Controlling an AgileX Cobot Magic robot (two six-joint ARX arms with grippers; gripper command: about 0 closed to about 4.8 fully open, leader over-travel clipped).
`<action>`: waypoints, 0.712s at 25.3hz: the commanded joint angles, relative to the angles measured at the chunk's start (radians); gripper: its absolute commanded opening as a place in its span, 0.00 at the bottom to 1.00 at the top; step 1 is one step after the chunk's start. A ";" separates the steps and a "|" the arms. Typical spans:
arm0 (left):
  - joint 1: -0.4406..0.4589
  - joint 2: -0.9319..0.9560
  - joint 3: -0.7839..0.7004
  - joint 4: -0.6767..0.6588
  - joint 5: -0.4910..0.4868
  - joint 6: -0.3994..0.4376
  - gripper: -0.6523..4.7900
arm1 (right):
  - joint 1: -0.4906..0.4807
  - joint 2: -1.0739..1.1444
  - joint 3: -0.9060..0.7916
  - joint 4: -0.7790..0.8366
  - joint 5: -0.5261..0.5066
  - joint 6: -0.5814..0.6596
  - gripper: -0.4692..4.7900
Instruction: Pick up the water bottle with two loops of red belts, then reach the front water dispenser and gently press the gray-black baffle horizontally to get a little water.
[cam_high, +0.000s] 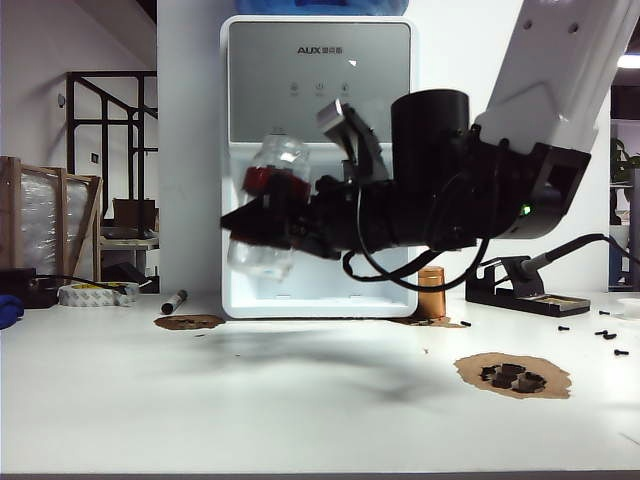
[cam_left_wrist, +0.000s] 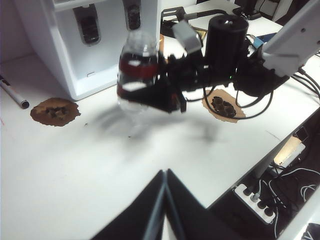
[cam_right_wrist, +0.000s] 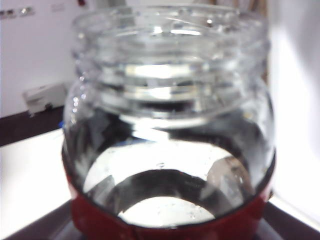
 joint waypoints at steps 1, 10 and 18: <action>-0.002 0.002 0.005 0.039 -0.001 0.003 0.12 | 0.057 -0.031 -0.016 -0.029 0.084 -0.113 0.08; -0.002 0.002 0.005 0.055 -0.050 0.003 0.12 | 0.133 -0.037 -0.045 -0.092 0.361 -0.203 0.08; -0.002 0.002 0.004 0.040 -0.050 0.004 0.12 | 0.139 -0.027 -0.046 -0.114 0.383 -0.160 0.08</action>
